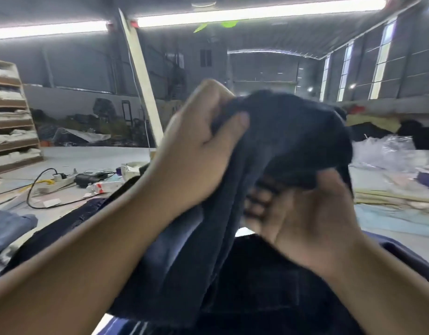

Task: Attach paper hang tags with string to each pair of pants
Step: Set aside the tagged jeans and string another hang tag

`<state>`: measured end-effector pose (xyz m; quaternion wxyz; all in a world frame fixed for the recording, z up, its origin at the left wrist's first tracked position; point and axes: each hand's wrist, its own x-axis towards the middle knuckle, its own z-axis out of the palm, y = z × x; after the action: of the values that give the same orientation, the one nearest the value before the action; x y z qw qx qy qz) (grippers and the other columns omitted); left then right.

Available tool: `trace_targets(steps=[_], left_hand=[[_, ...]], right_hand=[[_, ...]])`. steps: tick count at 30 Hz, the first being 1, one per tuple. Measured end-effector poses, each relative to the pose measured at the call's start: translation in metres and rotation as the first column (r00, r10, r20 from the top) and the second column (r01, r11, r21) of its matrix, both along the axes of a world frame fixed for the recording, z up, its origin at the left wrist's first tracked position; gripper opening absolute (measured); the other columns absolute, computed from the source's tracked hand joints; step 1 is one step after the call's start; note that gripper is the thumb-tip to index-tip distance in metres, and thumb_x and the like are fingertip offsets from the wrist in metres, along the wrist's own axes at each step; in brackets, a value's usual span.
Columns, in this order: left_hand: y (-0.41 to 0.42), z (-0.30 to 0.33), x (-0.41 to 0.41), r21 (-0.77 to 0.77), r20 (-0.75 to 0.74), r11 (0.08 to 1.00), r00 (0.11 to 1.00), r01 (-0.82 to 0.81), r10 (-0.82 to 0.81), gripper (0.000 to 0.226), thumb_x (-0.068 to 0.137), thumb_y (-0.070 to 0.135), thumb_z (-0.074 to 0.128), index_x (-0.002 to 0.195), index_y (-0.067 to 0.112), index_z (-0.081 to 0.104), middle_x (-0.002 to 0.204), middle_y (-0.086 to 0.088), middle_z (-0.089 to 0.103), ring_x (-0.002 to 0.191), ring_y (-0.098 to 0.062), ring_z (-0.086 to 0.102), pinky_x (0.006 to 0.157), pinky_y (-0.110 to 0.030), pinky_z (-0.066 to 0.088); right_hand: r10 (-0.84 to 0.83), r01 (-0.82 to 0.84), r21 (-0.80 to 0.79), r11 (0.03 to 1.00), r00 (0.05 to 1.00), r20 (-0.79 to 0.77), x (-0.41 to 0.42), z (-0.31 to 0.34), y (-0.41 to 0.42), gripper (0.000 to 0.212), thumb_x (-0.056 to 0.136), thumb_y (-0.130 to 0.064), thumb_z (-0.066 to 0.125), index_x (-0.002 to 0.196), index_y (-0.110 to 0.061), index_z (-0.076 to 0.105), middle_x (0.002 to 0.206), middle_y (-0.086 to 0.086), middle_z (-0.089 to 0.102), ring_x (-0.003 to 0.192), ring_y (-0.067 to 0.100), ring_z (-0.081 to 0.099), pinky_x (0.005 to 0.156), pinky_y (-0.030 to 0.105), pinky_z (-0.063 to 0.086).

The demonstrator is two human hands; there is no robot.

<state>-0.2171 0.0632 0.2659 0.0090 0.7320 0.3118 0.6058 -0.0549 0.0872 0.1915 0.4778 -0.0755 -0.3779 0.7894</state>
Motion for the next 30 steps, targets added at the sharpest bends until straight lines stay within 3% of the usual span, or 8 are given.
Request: trace_targets(steps=[5, 8, 10, 12, 16, 20, 23, 30], left_hand=[[-0.007, -0.043, 0.024, -0.091, -0.443, 0.993, 0.896, -0.070, 0.022, 0.016, 0.090, 0.034, 0.063, 0.090, 0.029, 0.047, 0.070, 0.017, 0.052, 0.065, 0.005, 0.049, 0.059, -0.012, 0.036], [-0.012, -0.054, 0.037, -0.144, -0.537, 0.988, 0.843, -0.049, -0.037, 0.025, 0.087, 0.041, 0.067, 0.100, 0.027, 0.051, 0.080, 0.013, 0.059, 0.071, 0.002, 0.053, 0.069, -0.021, 0.044], [-0.014, -0.050, 0.034, -0.295, -0.508, 0.955, 0.846, 0.003, -0.160, 0.028, 0.085, 0.054, 0.062, 0.103, 0.033, 0.057, 0.089, 0.011, 0.065, 0.080, -0.002, 0.060, 0.075, -0.025, 0.049], [-0.010, -0.044, 0.020, -0.391, -0.393, 0.920, 0.900, 0.020, -0.187, 0.034, 0.084, 0.062, 0.051, 0.099, 0.034, 0.063, 0.089, 0.012, 0.068, 0.081, -0.002, 0.063, 0.073, -0.028, 0.052], [0.014, -0.041, -0.030, -0.386, -0.410, 0.821, 0.876, -0.420, 0.256, 0.052, 0.069, 0.079, 0.046, 0.099, 0.039, 0.059, 0.105, 0.019, 0.063, 0.102, -0.003, 0.056, 0.088, -0.031, 0.042], [0.024, -0.044, -0.064, -0.675, -0.544, 0.610, 0.839, -0.416, -0.030, 0.078, 0.049, 0.086, 0.061, 0.110, 0.038, 0.065, 0.108, 0.019, 0.068, 0.105, -0.005, 0.062, 0.101, -0.041, 0.045], [0.021, -0.045, -0.067, -0.708, -0.547, 0.607, 0.824, -0.361, -0.147, 0.070, 0.051, 0.077, 0.071, 0.112, 0.044, 0.064, 0.110, 0.022, 0.069, 0.106, -0.003, 0.063, 0.101, -0.040, 0.045], [0.017, -0.062, -0.066, -0.608, -0.345, 0.786, 0.928, -0.108, -0.139, 0.020, 0.073, 0.029, 0.083, 0.085, 0.024, 0.067, 0.076, 0.014, 0.065, 0.071, 0.001, 0.058, 0.065, -0.016, 0.043]], right_hand=[[0.148, -0.113, 0.197, 0.974, 0.973, -0.175, 0.056, 0.006, -0.015, 0.096, 0.092, -0.068, 0.043, 0.145, 0.010, 0.026, 0.149, 0.040, 0.025, 0.139, 0.056, 0.021, 0.113, 0.066, 0.020], [-0.078, 0.064, 0.222, 0.973, 0.995, 0.054, 0.059, -0.004, -0.025, 0.052, 0.090, -0.038, 0.063, 0.117, 0.006, 0.064, 0.123, 0.026, 0.060, 0.116, 0.037, 0.059, 0.095, 0.043, 0.052], [-0.194, 0.172, 0.138, 0.975, 0.967, 0.164, 0.059, -0.005, -0.027, 0.024, 0.077, -0.019, 0.067, 0.092, -0.003, 0.076, 0.098, 0.016, 0.071, 0.087, 0.025, 0.071, 0.075, 0.031, 0.059], [-0.290, 0.281, 0.070, 0.957, 0.938, 0.191, 0.060, -0.004, -0.026, 0.023, 0.062, -0.007, 0.063, 0.081, -0.003, 0.076, 0.087, 0.015, 0.071, 0.077, 0.024, 0.071, 0.071, 0.029, 0.058], [-0.293, 0.297, 0.004, 0.955, 0.938, 0.184, 0.057, -0.004, -0.023, 0.046, 0.053, 0.002, 0.053, 0.097, 0.003, 0.062, 0.094, 0.018, 0.060, 0.083, 0.030, 0.062, 0.075, 0.033, 0.053], [-0.284, 0.286, 0.008, 0.958, 0.947, 0.147, 0.046, -0.001, -0.024, 0.040, 0.050, 0.000, 0.048, 0.089, -0.001, 0.058, 0.081, 0.013, 0.054, 0.073, 0.027, 0.058, 0.068, 0.031, 0.050], [-0.290, 0.290, 0.009, 0.957, 0.952, 0.099, 0.039, -0.001, -0.025, 0.030, 0.057, 0.002, 0.039, 0.063, -0.005, 0.067, 0.063, 0.008, 0.060, 0.057, 0.021, 0.064, 0.053, 0.026, 0.054], [-0.375, 0.382, -0.034, 0.924, 0.919, 0.124, 0.032, -0.002, -0.021, 0.029, 0.070, -0.004, 0.047, 0.062, -0.009, 0.074, 0.067, 0.010, 0.068, 0.064, 0.024, 0.072, 0.052, 0.033, 0.056]])
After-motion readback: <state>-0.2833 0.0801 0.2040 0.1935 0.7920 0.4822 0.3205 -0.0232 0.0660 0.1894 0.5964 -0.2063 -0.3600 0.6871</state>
